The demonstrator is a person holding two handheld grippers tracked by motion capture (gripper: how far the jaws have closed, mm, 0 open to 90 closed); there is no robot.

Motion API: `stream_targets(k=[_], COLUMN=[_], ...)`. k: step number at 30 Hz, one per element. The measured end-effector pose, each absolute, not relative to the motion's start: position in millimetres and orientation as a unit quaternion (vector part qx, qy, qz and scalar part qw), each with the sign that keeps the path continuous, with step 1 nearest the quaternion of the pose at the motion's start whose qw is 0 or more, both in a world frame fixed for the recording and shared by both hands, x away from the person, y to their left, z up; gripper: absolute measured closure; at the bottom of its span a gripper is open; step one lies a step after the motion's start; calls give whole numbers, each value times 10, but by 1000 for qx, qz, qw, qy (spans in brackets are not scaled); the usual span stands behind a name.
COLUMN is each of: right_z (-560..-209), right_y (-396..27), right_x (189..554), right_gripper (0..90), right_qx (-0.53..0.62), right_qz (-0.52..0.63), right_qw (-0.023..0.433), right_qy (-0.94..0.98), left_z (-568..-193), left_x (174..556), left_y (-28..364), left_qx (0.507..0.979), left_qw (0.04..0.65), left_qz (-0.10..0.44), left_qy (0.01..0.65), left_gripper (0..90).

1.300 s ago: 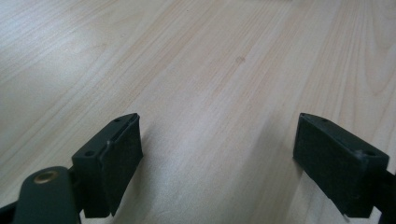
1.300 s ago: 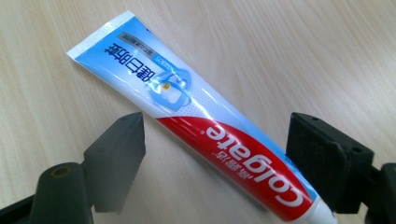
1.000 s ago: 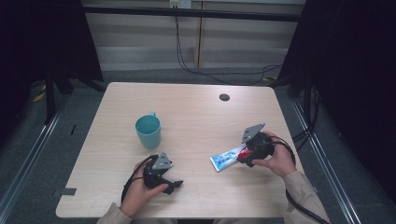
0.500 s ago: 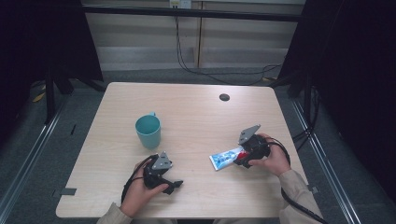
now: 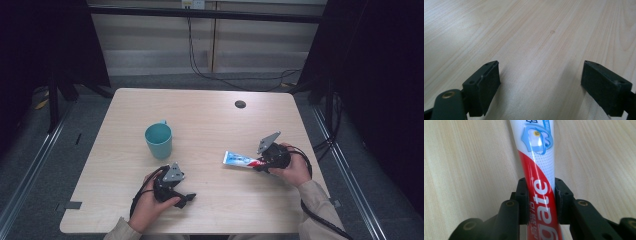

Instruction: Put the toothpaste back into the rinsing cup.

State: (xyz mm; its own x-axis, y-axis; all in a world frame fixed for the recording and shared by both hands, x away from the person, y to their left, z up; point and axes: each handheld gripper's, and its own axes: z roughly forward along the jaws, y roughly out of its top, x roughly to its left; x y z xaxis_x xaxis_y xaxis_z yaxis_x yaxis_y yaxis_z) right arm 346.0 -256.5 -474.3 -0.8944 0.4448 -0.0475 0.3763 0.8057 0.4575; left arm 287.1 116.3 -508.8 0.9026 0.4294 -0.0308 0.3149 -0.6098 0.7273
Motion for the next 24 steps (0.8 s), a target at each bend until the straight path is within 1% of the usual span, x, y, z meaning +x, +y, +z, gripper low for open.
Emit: stream_targets(k=[2,3,10,11,13,19,24], right_z=[-4736,-4736,-4734,-4730,-4713,-4633,-4573], right_y=[-2572,-2592,-2664,-2705,-2746,-2786,-2791], right_x=[3450,3445,3413,3402,3389,3361,3337], right_gripper=[717,724,732,732,732,732,732], right_qx=[220,228,255,255,261,269,277], right_qz=[229,238,247,259,277,283,310], right_qw=[74,65,62,70,64,70,72], right_qy=[945,942,933,929,923,918,906], left_z=[-5088,-5087,-5085,-5085,-5088,-5085,-5087], left_x=[2870,2870,2870,2871,2871,2871,2863], left_y=[1163,1164,1165,1165,1164,1166,1164], left_qx=[894,894,894,895,894,895,892], left_qw=[390,389,388,388,389,387,391], left_qz=[74,74,74,74,75,74,77], left_qy=[209,209,210,210,210,209,216], left_gripper=[152,152,153,153,153,154,161])
